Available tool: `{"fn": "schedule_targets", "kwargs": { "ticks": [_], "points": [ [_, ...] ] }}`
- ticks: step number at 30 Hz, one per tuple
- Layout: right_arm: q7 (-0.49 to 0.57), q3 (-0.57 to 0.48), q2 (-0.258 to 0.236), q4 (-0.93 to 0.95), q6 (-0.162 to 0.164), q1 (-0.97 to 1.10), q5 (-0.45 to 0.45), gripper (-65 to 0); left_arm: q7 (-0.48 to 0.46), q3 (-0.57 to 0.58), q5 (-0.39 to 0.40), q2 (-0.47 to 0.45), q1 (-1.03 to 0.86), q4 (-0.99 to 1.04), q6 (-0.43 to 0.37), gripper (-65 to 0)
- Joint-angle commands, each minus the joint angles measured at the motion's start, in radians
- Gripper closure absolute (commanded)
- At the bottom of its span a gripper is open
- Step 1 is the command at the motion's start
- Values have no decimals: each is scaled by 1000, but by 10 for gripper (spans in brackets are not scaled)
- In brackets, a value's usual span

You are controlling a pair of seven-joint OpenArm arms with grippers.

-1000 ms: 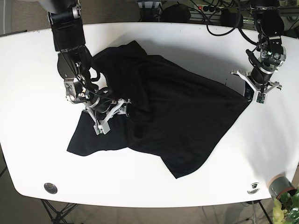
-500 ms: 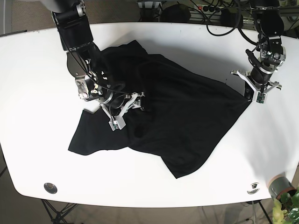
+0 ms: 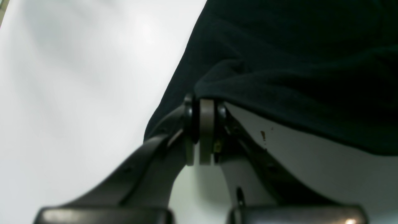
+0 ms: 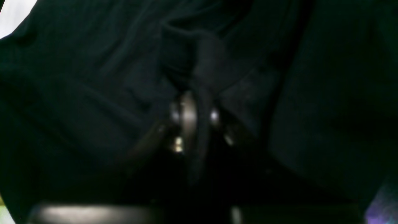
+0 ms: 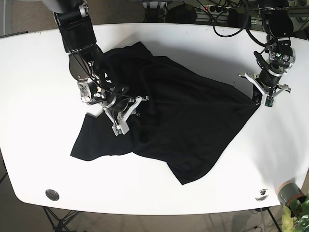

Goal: Fold the T-shirt properly
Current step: 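Move the right gripper onto the shirt and grasp fabric near the print, then lift the shirt with both grippers and drag it toward the robot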

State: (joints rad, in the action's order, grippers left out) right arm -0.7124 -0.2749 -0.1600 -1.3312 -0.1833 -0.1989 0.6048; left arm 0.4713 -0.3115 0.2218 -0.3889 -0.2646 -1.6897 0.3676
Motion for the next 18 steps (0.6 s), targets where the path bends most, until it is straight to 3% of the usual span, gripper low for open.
{"fn": "schedule_targets", "kwargs": {
  "ticks": [1, 7, 14, 18],
  "points": [
    [41, 7, -3, 3, -6, -23, 17, -27, -26, -8, 6, -17, 11, -16, -5, 0],
    [37, 38, -10, -144, -2, 23, 17, -19, -24, -8, 8, -17, 11, -26, -5, 0],
    [-31, 279, -11, -245, -5, 63, 10, -19, 1, -10, 8, -17, 11, -132, -5, 0],
    [-31, 375, -65, -252, -9, 46, 19, -19, 93, -65, 15, -15, 46, -168, -5, 0]
  ]
}}
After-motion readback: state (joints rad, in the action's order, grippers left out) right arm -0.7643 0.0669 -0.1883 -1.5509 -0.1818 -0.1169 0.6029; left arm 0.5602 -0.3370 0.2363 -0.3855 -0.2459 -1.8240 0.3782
